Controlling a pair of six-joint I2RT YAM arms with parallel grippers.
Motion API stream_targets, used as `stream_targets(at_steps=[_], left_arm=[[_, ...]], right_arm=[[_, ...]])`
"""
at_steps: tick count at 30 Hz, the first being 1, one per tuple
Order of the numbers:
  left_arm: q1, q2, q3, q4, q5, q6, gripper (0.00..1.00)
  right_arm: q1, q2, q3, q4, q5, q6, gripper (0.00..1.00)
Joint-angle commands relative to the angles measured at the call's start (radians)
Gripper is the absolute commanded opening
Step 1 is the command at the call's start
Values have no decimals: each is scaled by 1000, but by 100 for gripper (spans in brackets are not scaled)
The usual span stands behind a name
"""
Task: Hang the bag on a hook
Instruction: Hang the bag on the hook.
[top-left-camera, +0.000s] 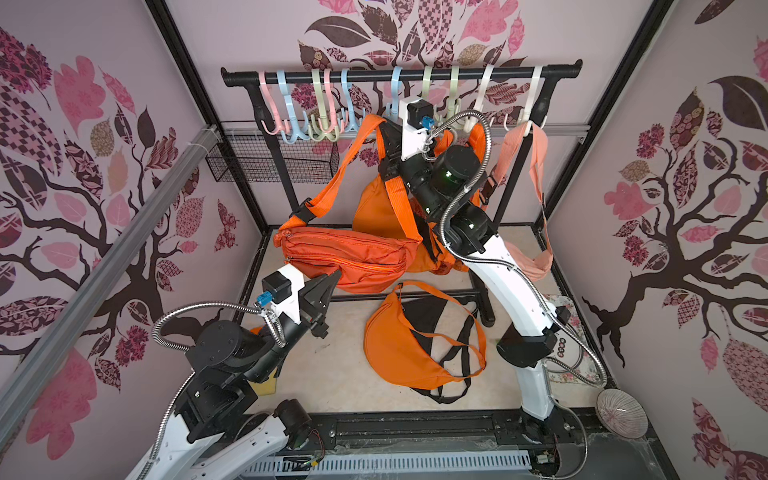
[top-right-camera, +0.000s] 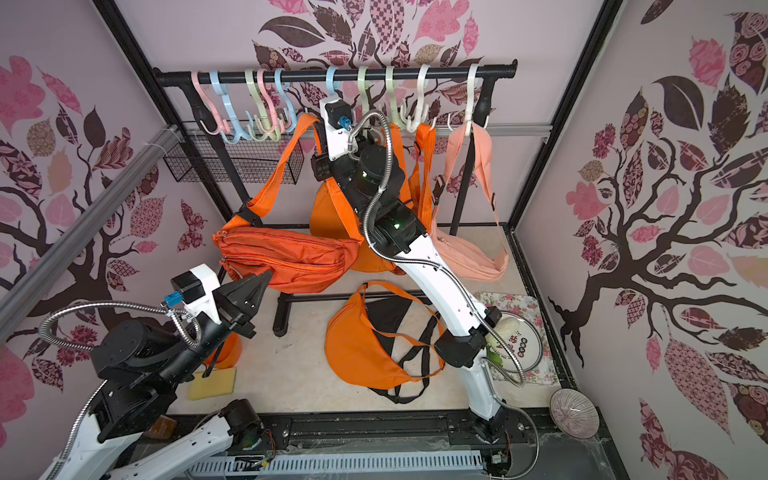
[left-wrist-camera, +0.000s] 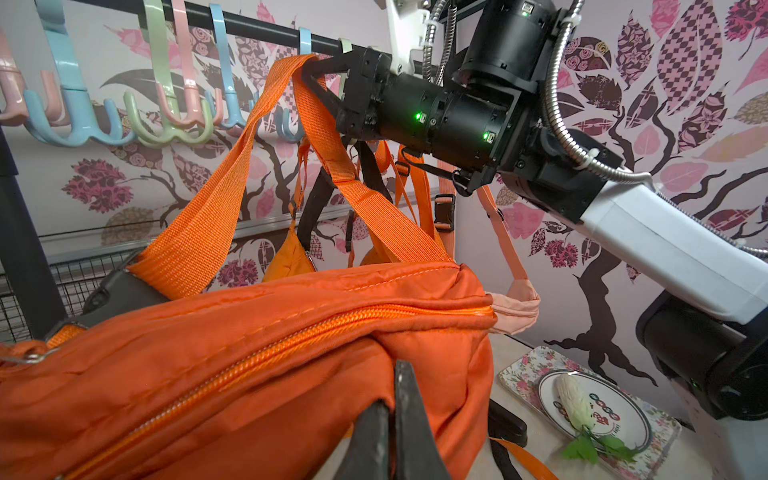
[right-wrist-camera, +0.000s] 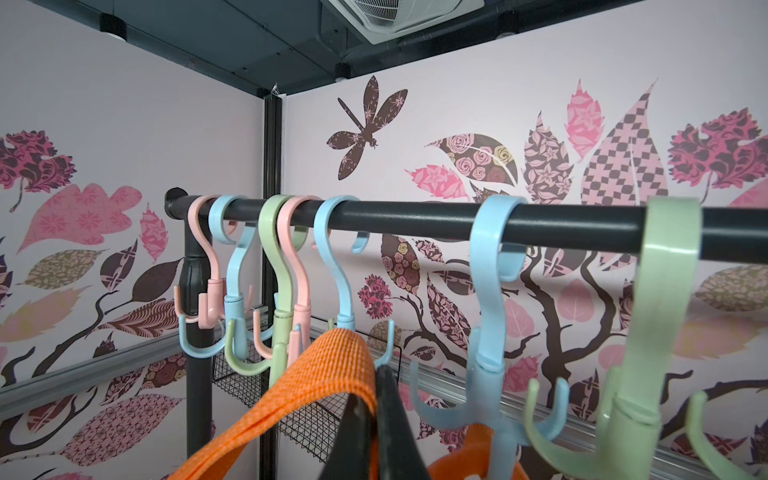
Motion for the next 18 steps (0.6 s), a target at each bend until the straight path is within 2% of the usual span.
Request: stream_targets(at_steps=[1, 12, 16, 18], left_arm=[[4, 11, 48, 51, -1, 53, 0], [3, 91, 98, 50, 6, 104, 0], [10, 134, 126, 32, -5, 118, 0], [22, 157, 141, 19, -3, 116, 0]], right_arm=[[1, 63, 63, 145, -16, -19, 0], [-24, 129, 71, 307, -40, -39, 0], [-32, 176, 103, 358, -65, -96, 0], [-55, 181, 94, 351, -82, -63, 0]])
